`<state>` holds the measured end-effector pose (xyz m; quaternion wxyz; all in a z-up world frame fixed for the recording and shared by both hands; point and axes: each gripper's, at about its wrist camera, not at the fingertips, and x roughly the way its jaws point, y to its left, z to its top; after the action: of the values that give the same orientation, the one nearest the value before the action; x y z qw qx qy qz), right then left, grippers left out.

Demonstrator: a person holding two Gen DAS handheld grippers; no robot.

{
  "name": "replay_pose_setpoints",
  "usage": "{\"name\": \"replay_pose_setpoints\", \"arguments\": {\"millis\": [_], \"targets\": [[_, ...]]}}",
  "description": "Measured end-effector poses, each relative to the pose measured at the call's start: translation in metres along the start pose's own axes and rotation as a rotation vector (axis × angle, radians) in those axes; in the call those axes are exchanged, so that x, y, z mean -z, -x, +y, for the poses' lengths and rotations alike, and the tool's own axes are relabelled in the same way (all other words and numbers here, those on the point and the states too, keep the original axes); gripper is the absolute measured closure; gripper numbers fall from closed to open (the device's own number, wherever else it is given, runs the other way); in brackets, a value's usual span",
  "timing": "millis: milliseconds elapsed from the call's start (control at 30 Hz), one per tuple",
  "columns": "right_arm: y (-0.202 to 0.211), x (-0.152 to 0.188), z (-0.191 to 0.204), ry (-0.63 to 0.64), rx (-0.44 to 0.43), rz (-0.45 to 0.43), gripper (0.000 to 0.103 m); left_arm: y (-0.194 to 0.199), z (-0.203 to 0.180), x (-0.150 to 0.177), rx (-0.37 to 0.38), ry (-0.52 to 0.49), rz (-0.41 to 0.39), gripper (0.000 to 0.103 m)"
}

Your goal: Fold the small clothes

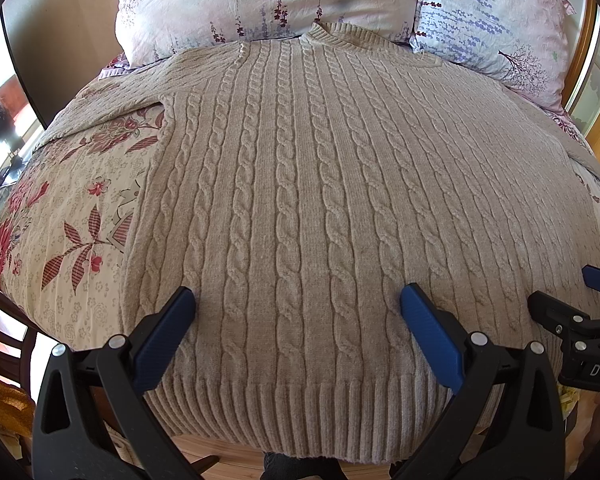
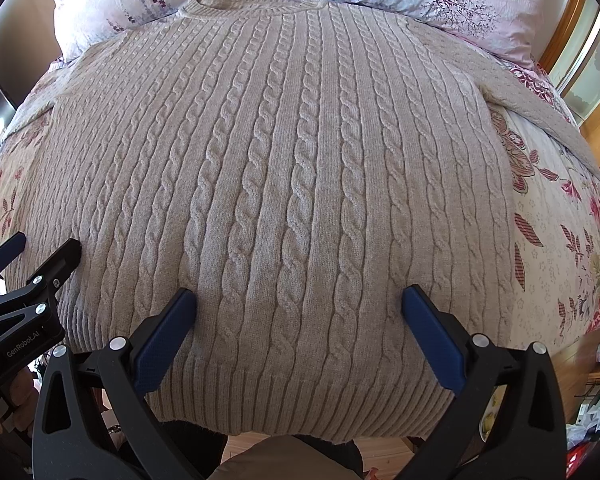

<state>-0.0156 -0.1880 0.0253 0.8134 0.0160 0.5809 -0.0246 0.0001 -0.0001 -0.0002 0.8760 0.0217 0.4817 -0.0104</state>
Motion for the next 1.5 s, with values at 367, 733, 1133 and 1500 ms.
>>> {"name": "replay_pose_setpoints", "arguments": {"millis": [367, 733, 1133, 1500], "targets": [[0.000, 0.000, 0.000, 0.000, 0.000, 0.001, 0.001, 0.000, 0.000, 0.000, 0.000, 0.000, 0.000, 0.002], [0.000, 0.000, 0.000, 0.000, 0.000, 0.002, 0.001, 0.000, 0.000, 0.000, 0.000, 0.000, 0.001, 0.002], [-0.002, -0.002, 0.000, 0.019, -0.008, 0.015, 0.001, -0.002, 0.000, -0.002, 0.012, -0.014, 0.032, 0.002], [0.000, -0.011, -0.018, -0.017, -0.116, -0.054, 0.001, -0.007, 0.006, -0.021, 0.081, -0.018, 0.073, 0.002]]}}
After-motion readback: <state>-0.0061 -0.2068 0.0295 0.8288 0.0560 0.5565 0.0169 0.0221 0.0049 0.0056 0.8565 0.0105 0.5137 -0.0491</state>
